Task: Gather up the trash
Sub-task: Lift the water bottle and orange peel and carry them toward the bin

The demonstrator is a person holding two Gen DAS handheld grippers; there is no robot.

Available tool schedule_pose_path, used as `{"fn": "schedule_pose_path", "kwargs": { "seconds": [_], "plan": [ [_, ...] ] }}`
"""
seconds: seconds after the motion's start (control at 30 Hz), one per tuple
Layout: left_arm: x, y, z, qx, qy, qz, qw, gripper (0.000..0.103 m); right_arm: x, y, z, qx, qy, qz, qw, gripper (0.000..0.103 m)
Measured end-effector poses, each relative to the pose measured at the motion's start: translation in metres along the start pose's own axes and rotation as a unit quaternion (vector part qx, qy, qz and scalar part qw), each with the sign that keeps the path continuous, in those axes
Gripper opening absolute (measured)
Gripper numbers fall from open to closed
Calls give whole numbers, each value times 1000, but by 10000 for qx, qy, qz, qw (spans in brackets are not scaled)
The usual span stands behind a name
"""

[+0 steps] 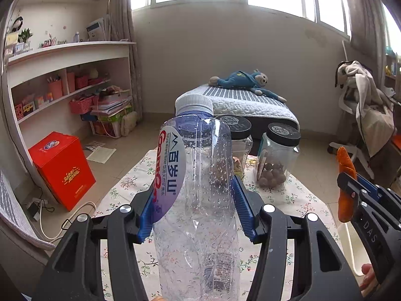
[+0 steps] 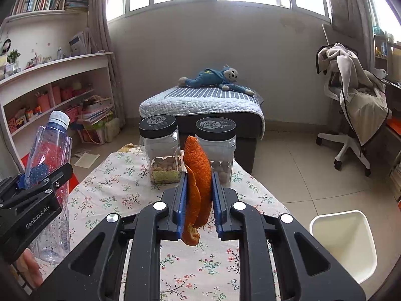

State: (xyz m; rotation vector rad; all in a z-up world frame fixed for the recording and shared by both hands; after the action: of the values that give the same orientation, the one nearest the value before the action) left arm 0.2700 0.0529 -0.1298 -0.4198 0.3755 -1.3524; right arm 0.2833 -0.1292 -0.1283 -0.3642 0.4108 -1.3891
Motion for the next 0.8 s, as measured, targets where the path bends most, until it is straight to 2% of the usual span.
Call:
{"fn": "schedule_pose_path", "kwargs": {
  "seconds": [0.8],
  "plan": [
    [74, -29, 2, 159, 104, -579, 9981, 55, 51, -36, 2, 238, 68, -431, 9988, 18]
  ]
}}
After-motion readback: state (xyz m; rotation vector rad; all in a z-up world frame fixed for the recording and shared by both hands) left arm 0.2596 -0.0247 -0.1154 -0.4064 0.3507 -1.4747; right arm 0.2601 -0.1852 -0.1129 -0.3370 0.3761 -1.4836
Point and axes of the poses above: each gripper's, at about its wrist camera, not at the fingertips, and y roughly the way its jaws point, x to its right, z to its top, the point moved 6 cm from there along y, roughly the way its jaws point, and after that the axes turned 3 degrees about z, right-handed, at the moved point
